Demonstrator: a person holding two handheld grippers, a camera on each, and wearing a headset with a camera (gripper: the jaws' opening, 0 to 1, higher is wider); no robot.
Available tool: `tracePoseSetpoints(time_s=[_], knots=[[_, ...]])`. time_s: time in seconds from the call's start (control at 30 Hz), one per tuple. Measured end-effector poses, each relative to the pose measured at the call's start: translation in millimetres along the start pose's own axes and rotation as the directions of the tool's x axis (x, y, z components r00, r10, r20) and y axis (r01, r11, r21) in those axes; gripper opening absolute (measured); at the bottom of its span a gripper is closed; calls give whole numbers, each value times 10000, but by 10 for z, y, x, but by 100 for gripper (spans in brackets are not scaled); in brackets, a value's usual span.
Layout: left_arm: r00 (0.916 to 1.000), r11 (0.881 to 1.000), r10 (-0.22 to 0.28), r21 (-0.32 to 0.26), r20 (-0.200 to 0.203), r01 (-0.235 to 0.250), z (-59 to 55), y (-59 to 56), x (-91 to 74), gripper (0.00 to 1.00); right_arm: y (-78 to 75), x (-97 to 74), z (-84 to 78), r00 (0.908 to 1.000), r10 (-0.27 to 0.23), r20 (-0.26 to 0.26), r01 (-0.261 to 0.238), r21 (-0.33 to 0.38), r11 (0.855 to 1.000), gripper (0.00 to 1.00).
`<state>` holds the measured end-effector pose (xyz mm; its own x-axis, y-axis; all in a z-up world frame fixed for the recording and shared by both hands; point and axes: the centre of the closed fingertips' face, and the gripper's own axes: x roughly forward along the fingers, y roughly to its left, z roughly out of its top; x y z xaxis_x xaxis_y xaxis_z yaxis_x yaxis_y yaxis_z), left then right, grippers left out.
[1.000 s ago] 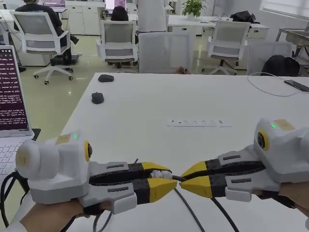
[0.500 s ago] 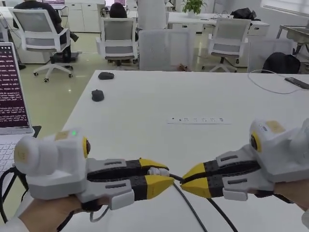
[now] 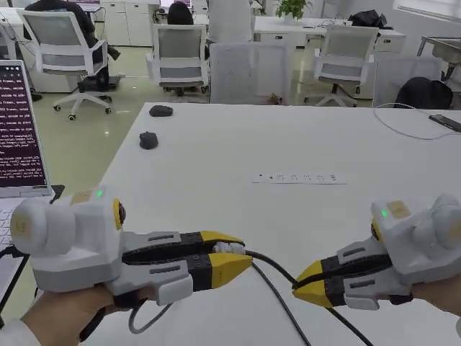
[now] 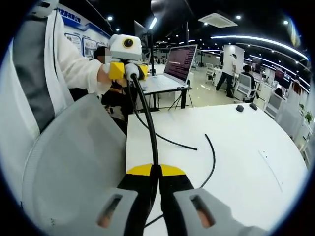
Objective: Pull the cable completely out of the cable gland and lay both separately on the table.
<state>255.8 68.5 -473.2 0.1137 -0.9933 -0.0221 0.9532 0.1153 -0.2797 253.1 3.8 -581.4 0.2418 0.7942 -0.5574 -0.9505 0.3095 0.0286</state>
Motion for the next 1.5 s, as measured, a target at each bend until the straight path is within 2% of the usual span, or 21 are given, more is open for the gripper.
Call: tracePoseSetpoints(time_s=[0.07, 0.17, 0.37, 0.5, 0.6, 0.67, 0.7, 0.8, 0.93, 1.03, 1.1, 1.27, 1.5], knots=[[10000, 10000, 17, -16, 13, -17, 3, 6, -1, 16, -35, -10, -88, 9999, -103, -116, 105, 190, 9998, 2], [10000, 10000, 19, -63, -6, -19, -5, 17, 1, 16, -49, -14, -134, 9997, -208, -114, 212, 367, 9991, 2], [10000, 10000, -30, -63, -28, 30, -13, 17, 19, 16, -57, -15, -136, 9996, -280, -99, 283, 387, 9989, 2], [9998, 9999, 116, -79, -171, -117, -26, 47, 19, 16, -46, -23, -140, 9995, -272, -135, 277, 364, 9990, 3], [9993, 9997, 229, 45, -293, -227, -31, 61, 15, 16, -58, -54, -117, 9983, -510, -281, 517, 247, 9984, 3], [9993, 9998, 217, 29, -291, -216, -28, 57, 21, 16, -62, -73, -35, 9985, -539, -65, 541, 233, 9983, 6], [9994, 9998, 204, 19, -280, -204, -25, 53, 29, 16, -55, -77, 10, 9985, -540, 43, 539, 233, 9983, 11], [9989, 9996, 259, 76, -391, -257, -41, 57, 83, 16, -82, -89, 204, 9963, -745, 431, 757, -272, 9968, 19], [9984, 9995, 312, -14, -467, -313, -65, 76, 124, 16, -54, -125, 447, 9930, -706, 946, 776, -725, 9943, 23], [9981, 9994, 329, -56, -526, -332, -80, 80, 139, 16, 4, -165, 658, 9879, -542, 1453, 713, -1158, 9907, 22], [9980, 9994, 335, -78, -537, -339, -82, 81, 146, 16, 39, -176, 750, 9856, -485, 1619, 696, -1273, 9894, 22], [9979, 9994, 307, -127, -576, -315, -86, 88, 178, 16, 101, -158, 890, 9820, -394, 1845, 721, -1741, 9821, 18], [9970, 9994, 282, -167, -716, -294, -127, 88, 214, 16, 154, -114, 930, 9831, -169, 1824, 574, -2194, 9739, 11]])
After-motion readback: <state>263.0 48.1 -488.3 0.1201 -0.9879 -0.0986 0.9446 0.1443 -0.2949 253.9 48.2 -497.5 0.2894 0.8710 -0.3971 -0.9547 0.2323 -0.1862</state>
